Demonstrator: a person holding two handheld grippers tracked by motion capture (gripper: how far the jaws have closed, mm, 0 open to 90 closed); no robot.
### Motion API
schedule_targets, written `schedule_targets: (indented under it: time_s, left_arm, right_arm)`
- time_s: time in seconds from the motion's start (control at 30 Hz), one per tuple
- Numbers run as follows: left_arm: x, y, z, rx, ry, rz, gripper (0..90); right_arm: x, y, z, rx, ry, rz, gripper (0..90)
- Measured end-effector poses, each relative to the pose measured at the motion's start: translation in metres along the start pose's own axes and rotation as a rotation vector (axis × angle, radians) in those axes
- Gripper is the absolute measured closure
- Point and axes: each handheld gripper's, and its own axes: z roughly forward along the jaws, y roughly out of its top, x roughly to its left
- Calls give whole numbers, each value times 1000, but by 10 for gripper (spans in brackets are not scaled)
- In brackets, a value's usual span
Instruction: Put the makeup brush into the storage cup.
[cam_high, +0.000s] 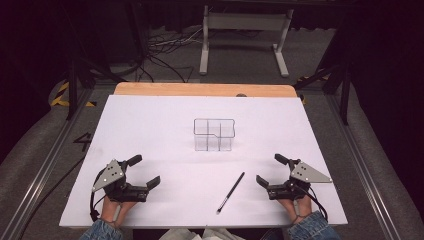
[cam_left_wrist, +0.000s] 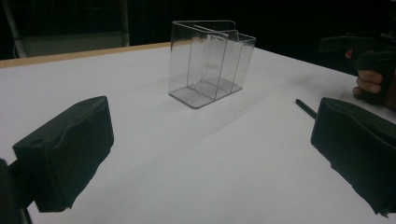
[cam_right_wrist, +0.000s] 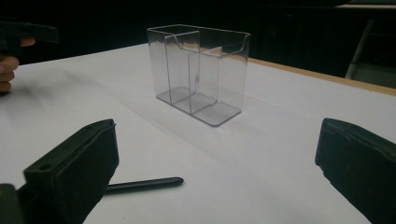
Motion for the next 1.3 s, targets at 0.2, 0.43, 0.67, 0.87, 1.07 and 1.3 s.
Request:
schedule_targets:
  time_s: [0.2, 0.43, 0.67, 0.87, 1.07, 1.3]
  left_arm:
    - [0, 1, 0, -4, 2, -8, 0]
    - [-2, 1, -1, -2, 1, -11, 0]
    - [-3, 2, 0, 7, -2, -2, 0]
    - [-3, 2, 1, 10, -9, -3, 1]
    - [-3, 2, 0, 10, -8, -4, 0]
    - [-3, 2, 0, 5, -7, -3, 0]
  right_arm:
    - [0, 1, -1, -4, -1, 1, 0]
    - [2, 4, 1, -4, 8, -12, 0]
    - [7, 17, 15, 2, 49, -5, 0]
    - [15, 26, 27, 15, 75, -25, 0]
    - [22, 33, 37, 19, 103, -21, 0]
    - [27, 41, 47, 37, 125, -23, 0]
